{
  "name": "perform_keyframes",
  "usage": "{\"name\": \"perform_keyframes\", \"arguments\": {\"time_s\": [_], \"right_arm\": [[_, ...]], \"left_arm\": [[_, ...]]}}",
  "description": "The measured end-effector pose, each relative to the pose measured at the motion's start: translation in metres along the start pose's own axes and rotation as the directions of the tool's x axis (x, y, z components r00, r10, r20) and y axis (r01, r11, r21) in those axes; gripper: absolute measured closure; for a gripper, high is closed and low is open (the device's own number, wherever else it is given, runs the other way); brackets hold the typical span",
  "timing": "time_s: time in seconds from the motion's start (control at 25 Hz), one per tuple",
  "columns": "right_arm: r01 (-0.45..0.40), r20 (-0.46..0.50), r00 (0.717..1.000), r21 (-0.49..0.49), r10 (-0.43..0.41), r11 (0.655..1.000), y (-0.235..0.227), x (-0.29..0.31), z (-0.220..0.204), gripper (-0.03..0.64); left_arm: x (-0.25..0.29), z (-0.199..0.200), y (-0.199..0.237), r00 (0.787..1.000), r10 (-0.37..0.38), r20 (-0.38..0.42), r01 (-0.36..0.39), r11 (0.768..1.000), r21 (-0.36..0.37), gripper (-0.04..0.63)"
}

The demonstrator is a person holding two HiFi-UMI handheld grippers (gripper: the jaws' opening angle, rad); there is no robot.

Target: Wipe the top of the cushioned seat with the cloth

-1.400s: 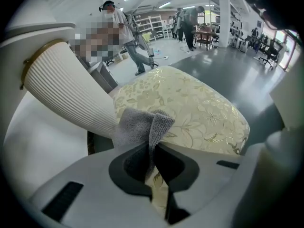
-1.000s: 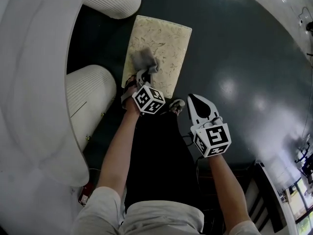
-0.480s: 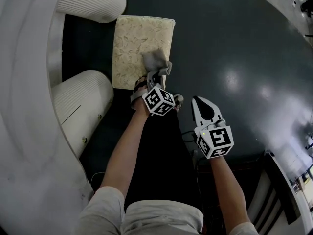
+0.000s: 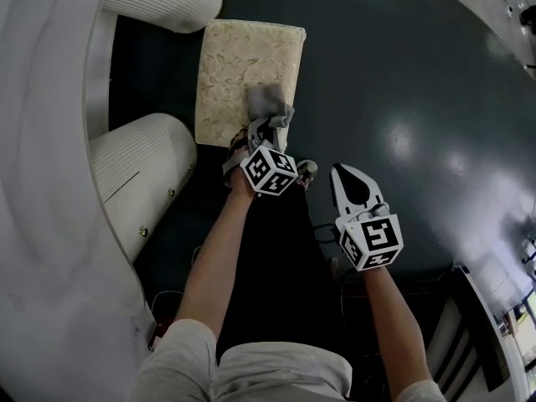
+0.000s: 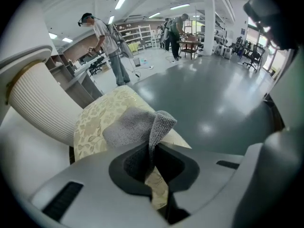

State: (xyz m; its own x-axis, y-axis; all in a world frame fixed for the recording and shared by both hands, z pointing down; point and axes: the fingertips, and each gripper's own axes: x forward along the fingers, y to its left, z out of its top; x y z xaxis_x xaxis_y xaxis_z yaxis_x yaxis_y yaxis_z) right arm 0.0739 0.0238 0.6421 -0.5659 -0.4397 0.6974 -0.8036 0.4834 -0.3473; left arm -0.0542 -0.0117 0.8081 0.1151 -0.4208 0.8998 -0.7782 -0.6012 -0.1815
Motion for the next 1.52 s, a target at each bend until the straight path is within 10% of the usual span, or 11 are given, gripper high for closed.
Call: {"name": "perform_keyframes", "arguments": {"time_s": [0.76,1.52], "right_arm": [[-0.138,-0.057,0.990,-0.135,0.132,0.981,0.060,0.038,0.020,0.607],[-0.074,-0.021,0.997,-0.071,0.073,0.995,0.030,0.004,-0.013,0.607]], "left_arm": [[-0.043,-0.133,0.093,0.970,0.190,-0.150,-0.223,0.942,-0.250,0.566],[-0.026,-0.061,-0.037,0.999,0.019,-0.027,-0.024,0.978,-0.208,0.568]]}}
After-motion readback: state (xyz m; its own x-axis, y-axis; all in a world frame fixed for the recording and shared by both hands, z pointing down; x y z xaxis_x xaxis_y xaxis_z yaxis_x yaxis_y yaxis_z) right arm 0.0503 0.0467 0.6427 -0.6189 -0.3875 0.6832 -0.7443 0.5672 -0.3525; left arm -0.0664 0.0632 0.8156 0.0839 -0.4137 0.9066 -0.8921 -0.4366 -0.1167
